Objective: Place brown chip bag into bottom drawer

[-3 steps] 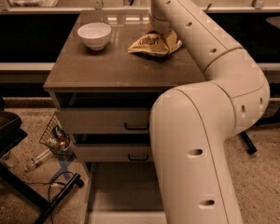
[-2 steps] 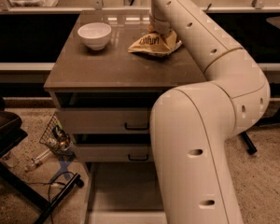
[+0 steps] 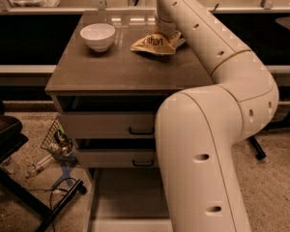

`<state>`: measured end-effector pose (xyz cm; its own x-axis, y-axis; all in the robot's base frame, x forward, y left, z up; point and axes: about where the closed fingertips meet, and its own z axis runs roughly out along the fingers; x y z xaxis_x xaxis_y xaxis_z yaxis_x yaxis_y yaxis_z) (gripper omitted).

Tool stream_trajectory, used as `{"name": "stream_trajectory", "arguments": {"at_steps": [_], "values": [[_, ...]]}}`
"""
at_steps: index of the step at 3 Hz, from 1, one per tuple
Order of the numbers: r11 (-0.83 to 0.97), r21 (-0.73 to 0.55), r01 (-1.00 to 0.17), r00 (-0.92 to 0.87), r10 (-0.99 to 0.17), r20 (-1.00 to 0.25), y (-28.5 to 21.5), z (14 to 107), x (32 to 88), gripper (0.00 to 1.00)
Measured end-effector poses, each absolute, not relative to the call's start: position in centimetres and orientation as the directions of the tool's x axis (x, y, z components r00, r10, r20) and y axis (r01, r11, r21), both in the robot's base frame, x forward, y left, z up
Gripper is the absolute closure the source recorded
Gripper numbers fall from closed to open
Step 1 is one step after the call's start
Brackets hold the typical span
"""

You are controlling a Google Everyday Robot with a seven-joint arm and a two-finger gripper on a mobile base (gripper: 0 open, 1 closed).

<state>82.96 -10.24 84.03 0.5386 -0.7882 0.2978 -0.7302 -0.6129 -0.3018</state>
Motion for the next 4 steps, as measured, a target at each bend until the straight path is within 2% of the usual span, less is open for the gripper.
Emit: {"name": "stream_trajectory", "arguments": {"at_steps": [2,4], "values": [[-0.627,-0.317,-0.711,0.526,-0.775,0.35,-11.0,89.4,81.1,1.0],[-0.52,-0.436,-0.734,0.424,-0.853,0.304,-16.2,97.6,71.3,1.0]]}}
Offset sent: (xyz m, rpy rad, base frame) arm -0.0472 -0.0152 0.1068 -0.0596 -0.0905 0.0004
